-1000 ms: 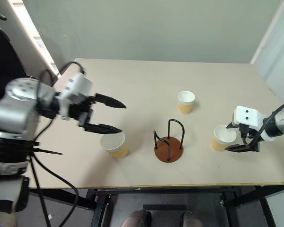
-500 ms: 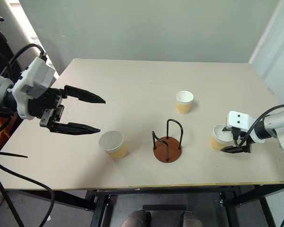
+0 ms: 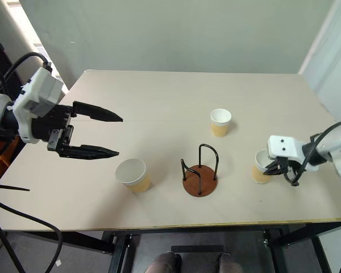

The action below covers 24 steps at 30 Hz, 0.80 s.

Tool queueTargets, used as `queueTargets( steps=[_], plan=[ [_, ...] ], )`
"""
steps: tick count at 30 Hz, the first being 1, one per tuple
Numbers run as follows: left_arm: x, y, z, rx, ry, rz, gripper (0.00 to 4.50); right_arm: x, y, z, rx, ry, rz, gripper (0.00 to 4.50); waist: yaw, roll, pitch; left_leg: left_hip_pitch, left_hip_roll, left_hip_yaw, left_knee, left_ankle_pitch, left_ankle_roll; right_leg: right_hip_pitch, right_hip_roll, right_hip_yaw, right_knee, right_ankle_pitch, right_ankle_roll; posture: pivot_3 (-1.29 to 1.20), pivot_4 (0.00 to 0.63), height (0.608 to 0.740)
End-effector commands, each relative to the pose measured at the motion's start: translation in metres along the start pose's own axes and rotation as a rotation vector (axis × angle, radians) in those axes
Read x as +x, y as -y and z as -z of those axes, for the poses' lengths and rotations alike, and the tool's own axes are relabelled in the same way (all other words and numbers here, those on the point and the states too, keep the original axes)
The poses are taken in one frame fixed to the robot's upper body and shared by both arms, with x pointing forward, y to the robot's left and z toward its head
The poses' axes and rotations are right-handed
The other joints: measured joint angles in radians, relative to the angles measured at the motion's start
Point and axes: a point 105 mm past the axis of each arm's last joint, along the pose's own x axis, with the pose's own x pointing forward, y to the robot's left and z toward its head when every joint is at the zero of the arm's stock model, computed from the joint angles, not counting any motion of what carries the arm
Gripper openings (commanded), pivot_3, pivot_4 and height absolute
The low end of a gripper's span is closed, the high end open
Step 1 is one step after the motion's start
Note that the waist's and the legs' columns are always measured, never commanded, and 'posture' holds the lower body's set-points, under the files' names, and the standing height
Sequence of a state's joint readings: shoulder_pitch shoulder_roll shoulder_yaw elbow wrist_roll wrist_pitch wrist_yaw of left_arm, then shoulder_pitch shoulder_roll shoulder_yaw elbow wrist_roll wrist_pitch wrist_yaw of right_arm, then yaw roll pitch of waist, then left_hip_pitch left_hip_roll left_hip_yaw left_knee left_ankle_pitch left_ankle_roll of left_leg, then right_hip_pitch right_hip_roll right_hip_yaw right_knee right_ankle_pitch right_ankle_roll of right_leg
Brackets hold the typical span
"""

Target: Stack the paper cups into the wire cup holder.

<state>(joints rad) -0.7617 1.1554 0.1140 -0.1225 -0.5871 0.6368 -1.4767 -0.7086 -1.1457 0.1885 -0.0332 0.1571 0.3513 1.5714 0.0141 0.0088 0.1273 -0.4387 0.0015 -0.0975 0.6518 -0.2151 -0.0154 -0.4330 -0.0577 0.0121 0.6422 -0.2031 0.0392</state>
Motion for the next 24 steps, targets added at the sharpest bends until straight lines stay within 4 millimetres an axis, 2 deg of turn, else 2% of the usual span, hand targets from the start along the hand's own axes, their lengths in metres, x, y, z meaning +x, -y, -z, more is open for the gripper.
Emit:
queueTargets(
  steps=[1, 5, 9, 13, 24],
  plan=[
    [-0.011, -0.003, -0.008, 0.047, 0.004, -0.048, 4.41, -0.033, 0.009, -0.047, -0.163, 0.078, 0.053, 0.02, -0.004, 0.000, 0.000, 0.001, 0.000, 0.000, -0.002, 0.001, -0.001, 0.000, 0.000, 0.000, 0.000, 0.000, -0.001, 0.00, 0.150, 0.740],
    [-0.012, -0.006, -0.006, 0.044, -0.001, -0.062, 4.41, -0.050, 0.022, -0.100, -0.337, 0.182, 0.091, 0.02, -0.008, 0.000, 0.000, 0.003, 0.002, 0.000, -0.006, 0.002, -0.002, -0.002, 0.001, -0.001, 0.002, -0.003, -0.005, 0.00, 0.150, 0.740],
    [-0.011, -0.005, -0.004, 0.040, -0.002, -0.058, 4.41, -0.044, 0.018, -0.135, -0.475, 0.247, 0.022, 0.02, -0.011, 0.000, 0.000, 0.003, 0.005, 0.000, -0.007, 0.002, -0.002, -0.004, 0.002, -0.004, 0.003, -0.005, -0.009, 0.00, 0.150, 0.740],
    [-0.010, -0.004, -0.004, 0.035, 0.002, -0.054, 4.41, -0.024, 0.011, -0.141, -0.548, 0.243, -0.073, 0.02, -0.008, 0.000, 0.000, 0.001, 0.006, -0.001, -0.007, 0.002, -0.002, -0.003, 0.002, -0.006, 0.003, -0.007, -0.012, 0.00, 0.150, 0.740],
    [-0.011, 0.003, -0.002, 0.014, 0.003, -0.063, 4.41, -0.001, 0.006, -0.144, -0.609, 0.249, -0.172, 0.02, -0.010, 0.000, 0.000, 0.001, 0.007, -0.001, -0.007, 0.002, -0.002, -0.004, 0.002, -0.008, 0.004, -0.007, -0.012, 0.00, 0.150, 0.740]
  ],
)
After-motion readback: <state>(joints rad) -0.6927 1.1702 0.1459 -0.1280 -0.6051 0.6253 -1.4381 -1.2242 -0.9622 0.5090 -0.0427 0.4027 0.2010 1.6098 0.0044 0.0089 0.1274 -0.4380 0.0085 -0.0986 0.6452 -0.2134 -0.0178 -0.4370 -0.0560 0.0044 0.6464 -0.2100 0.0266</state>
